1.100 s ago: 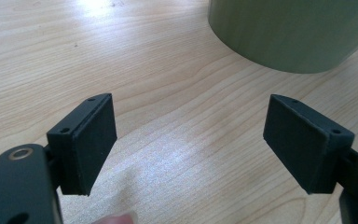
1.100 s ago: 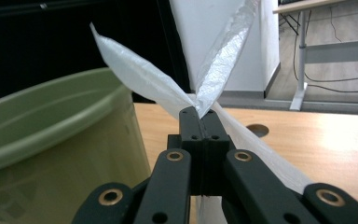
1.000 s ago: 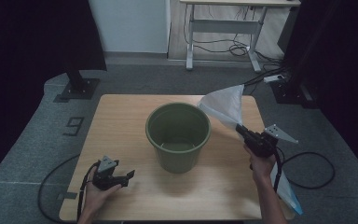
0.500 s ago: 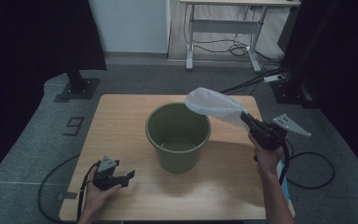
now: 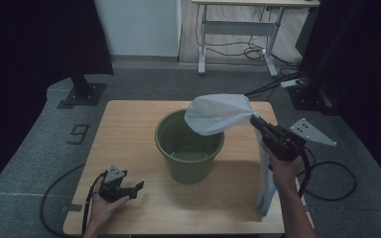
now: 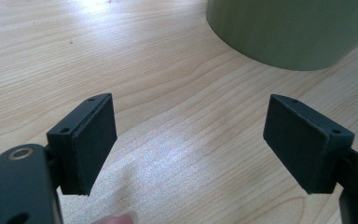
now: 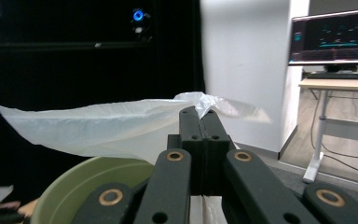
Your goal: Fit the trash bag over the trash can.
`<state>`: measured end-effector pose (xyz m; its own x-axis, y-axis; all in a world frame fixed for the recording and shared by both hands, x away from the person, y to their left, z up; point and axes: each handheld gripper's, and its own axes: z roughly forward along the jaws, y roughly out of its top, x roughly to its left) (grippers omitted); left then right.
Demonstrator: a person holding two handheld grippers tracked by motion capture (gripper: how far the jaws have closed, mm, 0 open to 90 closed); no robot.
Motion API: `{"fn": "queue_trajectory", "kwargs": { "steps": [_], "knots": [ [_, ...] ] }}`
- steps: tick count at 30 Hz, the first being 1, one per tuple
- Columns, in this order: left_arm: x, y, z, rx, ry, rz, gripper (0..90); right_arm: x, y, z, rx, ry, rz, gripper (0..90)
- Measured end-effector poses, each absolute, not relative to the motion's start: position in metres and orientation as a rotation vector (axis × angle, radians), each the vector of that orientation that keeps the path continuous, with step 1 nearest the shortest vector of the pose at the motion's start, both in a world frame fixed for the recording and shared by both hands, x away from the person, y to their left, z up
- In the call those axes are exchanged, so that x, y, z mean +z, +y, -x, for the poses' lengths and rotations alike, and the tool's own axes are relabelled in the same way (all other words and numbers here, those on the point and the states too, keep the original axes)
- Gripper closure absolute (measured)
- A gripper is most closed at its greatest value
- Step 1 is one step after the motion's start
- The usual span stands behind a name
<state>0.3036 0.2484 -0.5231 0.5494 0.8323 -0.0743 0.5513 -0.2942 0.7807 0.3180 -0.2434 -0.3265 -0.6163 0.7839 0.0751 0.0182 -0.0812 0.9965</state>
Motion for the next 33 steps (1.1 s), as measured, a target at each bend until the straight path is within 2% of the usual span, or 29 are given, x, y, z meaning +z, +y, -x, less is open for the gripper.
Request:
{"fn": "queue_trajectory", "kwargs": {
  "steps": [11,21,28,30,33],
  "knots": [
    [-0.525,0.248,-0.304,0.445,1.116,-1.997,17.1,-0.355,-0.213,-0.313,1.769,1.796,-0.822,88.6],
    [-0.525,0.247,-0.304,0.444,1.113,-2.012,17.1,-0.395,-0.182,-0.319,1.7,1.987,-0.83,88.6],
    [-0.526,0.247,-0.304,0.449,1.113,-2.011,17.2,-0.411,-0.176,-0.32,1.711,2.012,-0.845,88.4],
    [-0.525,0.247,-0.304,0.448,1.11,-2.012,17.2,-0.411,-0.176,-0.319,1.717,2.016,-0.84,83.2],
    [-0.525,0.248,-0.304,0.45,1.111,-2.009,17.2,-0.41,-0.176,-0.315,1.712,2.0,-0.826,63.3]
  ]
}}
